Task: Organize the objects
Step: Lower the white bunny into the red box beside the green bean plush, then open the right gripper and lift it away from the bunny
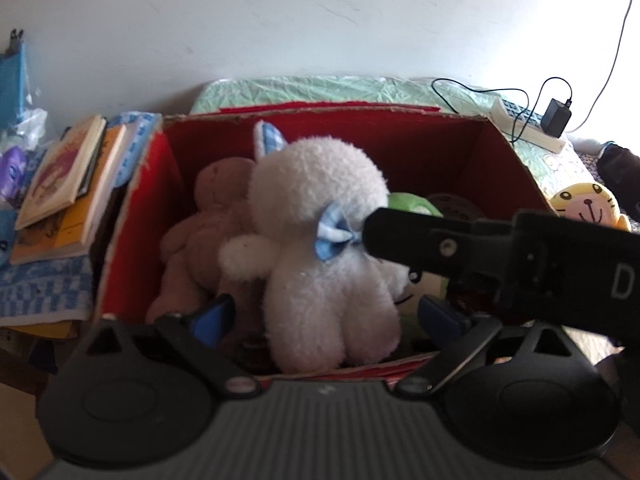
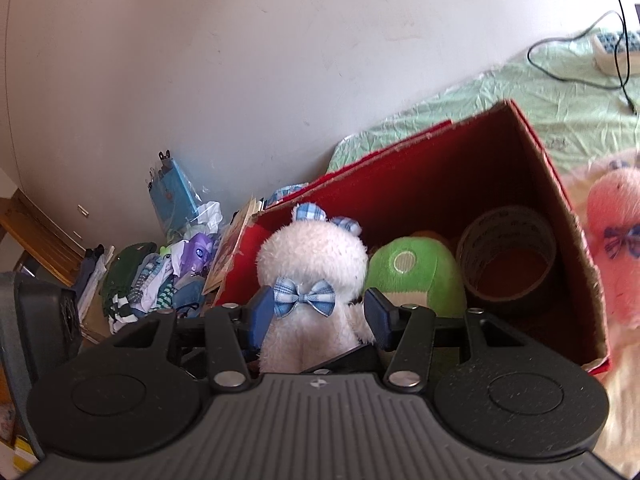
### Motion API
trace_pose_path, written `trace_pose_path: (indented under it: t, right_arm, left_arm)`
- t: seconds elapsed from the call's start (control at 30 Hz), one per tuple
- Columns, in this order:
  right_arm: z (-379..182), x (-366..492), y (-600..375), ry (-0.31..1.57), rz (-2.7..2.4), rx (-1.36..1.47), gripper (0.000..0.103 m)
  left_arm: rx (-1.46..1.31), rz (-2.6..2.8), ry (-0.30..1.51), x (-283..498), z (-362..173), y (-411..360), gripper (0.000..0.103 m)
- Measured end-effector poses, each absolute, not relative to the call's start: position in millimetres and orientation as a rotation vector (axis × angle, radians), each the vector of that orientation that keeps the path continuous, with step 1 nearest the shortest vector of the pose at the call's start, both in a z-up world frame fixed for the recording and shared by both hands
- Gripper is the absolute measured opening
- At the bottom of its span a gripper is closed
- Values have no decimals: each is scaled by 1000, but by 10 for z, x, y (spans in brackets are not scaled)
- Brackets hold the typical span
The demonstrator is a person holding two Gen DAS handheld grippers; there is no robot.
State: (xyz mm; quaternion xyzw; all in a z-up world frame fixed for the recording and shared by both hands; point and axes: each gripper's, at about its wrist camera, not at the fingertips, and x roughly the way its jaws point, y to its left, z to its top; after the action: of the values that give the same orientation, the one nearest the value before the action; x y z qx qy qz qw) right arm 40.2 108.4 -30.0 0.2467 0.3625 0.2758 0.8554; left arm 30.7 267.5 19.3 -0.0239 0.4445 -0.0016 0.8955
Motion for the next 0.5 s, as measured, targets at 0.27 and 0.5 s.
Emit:
trace_pose_path:
  t: [0.27, 0.5]
  right_arm:
    - [-235, 311, 1078, 736, 571, 505, 54]
    - [-177, 204, 1080, 719, 571, 496, 54]
  left_arm:
    - [-46, 54, 912, 177, 283, 2714, 99]
    - [-12, 90, 877, 27, 397, 2700, 99]
